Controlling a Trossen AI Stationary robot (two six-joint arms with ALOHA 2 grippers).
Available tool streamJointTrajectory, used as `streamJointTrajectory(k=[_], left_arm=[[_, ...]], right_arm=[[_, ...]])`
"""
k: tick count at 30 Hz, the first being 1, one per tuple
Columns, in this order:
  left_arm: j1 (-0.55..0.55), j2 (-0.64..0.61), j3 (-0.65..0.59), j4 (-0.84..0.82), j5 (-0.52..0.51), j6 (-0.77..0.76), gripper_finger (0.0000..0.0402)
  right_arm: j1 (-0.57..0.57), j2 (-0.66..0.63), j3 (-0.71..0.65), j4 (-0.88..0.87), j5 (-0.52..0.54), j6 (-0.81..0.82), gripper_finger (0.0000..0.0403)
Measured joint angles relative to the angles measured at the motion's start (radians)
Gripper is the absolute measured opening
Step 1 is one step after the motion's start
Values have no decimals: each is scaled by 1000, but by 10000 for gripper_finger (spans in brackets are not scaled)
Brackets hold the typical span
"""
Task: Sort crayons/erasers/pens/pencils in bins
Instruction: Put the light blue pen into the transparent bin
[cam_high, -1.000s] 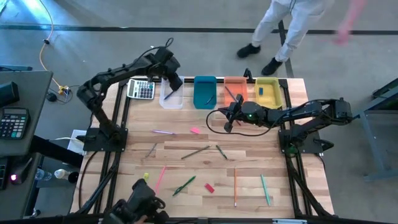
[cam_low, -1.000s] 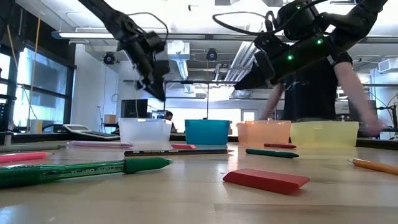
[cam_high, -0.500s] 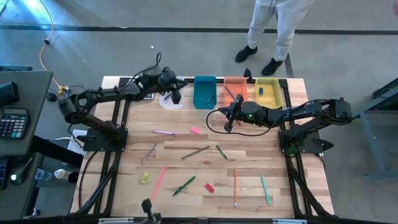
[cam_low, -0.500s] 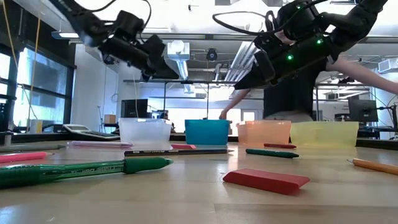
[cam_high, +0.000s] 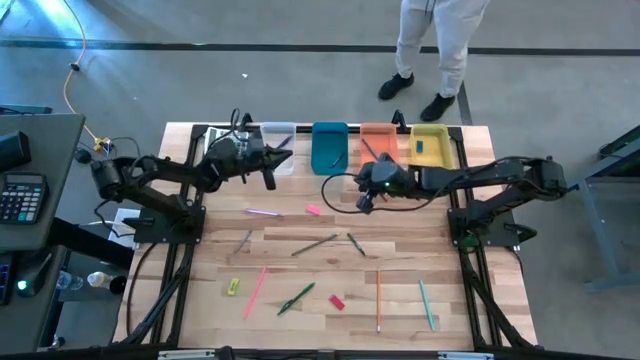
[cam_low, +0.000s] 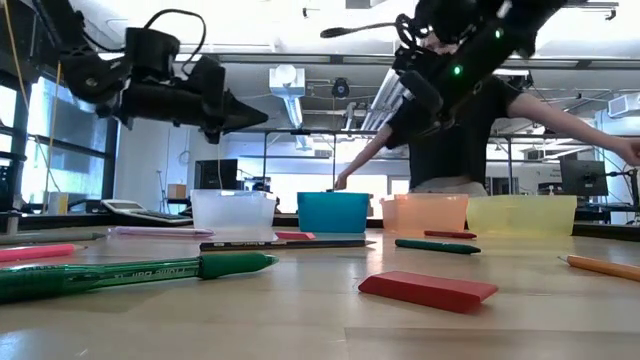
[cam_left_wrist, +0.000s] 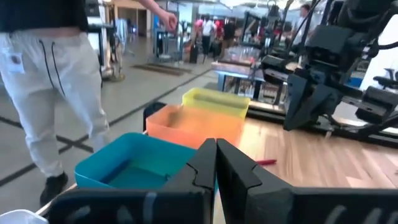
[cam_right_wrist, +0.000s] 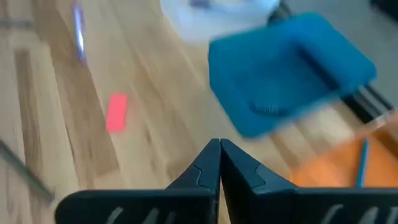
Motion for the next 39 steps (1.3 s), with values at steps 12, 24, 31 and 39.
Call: streamJointTrajectory(k=[12, 24, 31, 39], left_arm=[[0, 0, -51, 38, -4, 51, 0], [0, 1, -58, 45, -5, 53, 0], [0, 1, -58, 45, -5, 61, 0], [0, 1, -58, 44, -5, 81, 1]], right_arm=[[135, 0, 167, -461, -7, 411, 2], [322, 0, 167, -724, -70, 953, 60], [363, 0, 167, -828, -191, 1136, 113], [510, 0, 101, -760, -257, 1397, 131]])
